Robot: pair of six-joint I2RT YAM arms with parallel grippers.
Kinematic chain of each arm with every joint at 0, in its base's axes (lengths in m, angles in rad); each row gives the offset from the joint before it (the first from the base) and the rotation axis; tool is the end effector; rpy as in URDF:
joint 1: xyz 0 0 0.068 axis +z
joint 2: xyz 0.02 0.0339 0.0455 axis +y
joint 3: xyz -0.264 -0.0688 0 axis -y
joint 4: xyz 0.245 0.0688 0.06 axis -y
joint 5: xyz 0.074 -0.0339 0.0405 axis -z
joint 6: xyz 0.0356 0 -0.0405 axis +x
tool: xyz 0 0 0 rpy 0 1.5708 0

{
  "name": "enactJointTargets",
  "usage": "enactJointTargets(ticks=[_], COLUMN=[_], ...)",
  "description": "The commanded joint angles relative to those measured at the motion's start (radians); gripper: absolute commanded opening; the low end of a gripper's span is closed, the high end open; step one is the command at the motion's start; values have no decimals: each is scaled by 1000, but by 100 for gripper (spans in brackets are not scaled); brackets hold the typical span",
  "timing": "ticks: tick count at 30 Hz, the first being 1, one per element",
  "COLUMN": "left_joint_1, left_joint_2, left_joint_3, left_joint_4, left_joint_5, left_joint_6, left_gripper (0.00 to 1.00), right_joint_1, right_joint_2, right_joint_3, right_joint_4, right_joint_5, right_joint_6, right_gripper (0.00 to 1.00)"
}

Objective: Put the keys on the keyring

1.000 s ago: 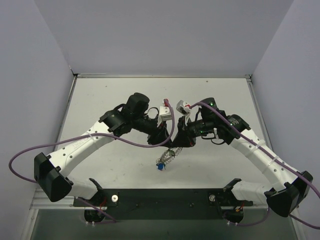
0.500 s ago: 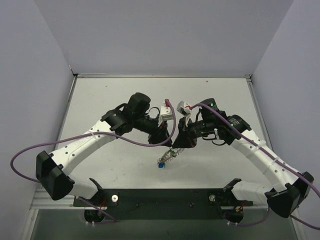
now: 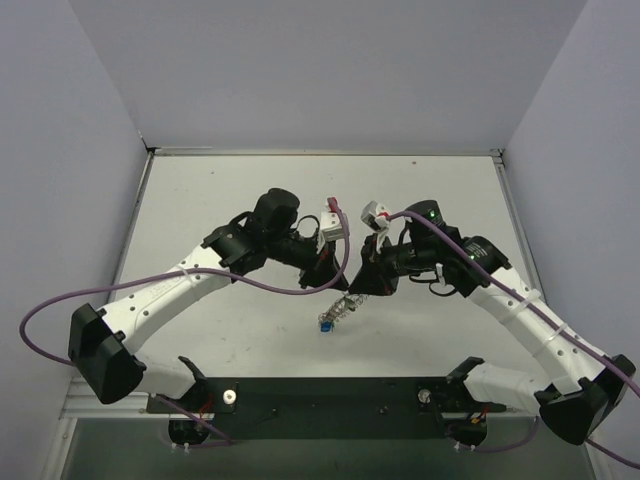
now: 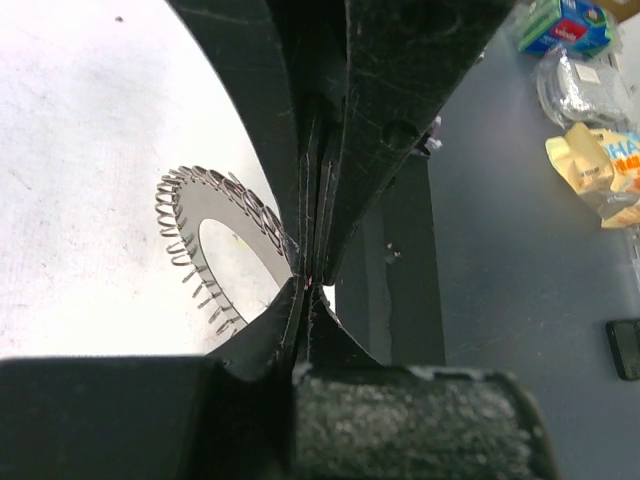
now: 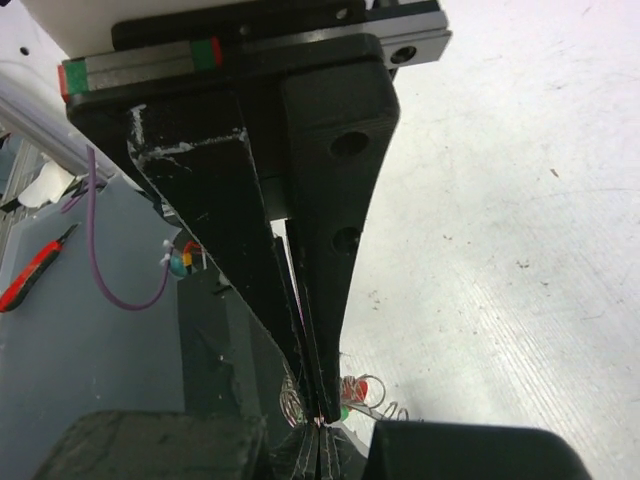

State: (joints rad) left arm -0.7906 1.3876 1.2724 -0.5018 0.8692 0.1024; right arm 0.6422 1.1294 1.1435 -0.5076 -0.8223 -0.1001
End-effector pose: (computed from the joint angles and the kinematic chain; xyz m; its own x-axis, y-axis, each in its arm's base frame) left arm 0.1926 -0.2333 0.3484 -0.3132 0.4102 -0.8565 0.9339 -0.0309 -0.3562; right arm 0.1748 0.1634 0.3691 -0.2851 -0.2982 -0.9110 -0.9576 0.1293 0.2573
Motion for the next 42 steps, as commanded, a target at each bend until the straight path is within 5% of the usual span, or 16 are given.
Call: enactJointTargets(ticks=[1,5,11,23,36,42], left_joint_1=[-33,-33,-35,-35,-33,-29], left_joint_2=[-70,-127,-209,-254,-236,-194], left_joint_3=[-85,-177,-344,-519,-648,-644], left_joint_4=[244,420,808,1213,1600,1692], left_joint_5=[-30,-145,-280,-355,-430,-423], left_joint_6=[-128,-257,-421,-532,-670,-725], left_gripper=[0,0,0,0,0,0], right_joint_1=[-1,-16,-39,-90,-102,-102], right_joint_2=[-72,-155,-221,-352,-298,-281], right_joint_3=[-25,-90,-119,-192,-186,-179], right_joint_4=[248,380,414,489,540,554], right_joint_5=[46,150,227,361,95,43], right_joint_6=[85,169,220,292,324,339], right_gripper=[1,36,52,57,56,48])
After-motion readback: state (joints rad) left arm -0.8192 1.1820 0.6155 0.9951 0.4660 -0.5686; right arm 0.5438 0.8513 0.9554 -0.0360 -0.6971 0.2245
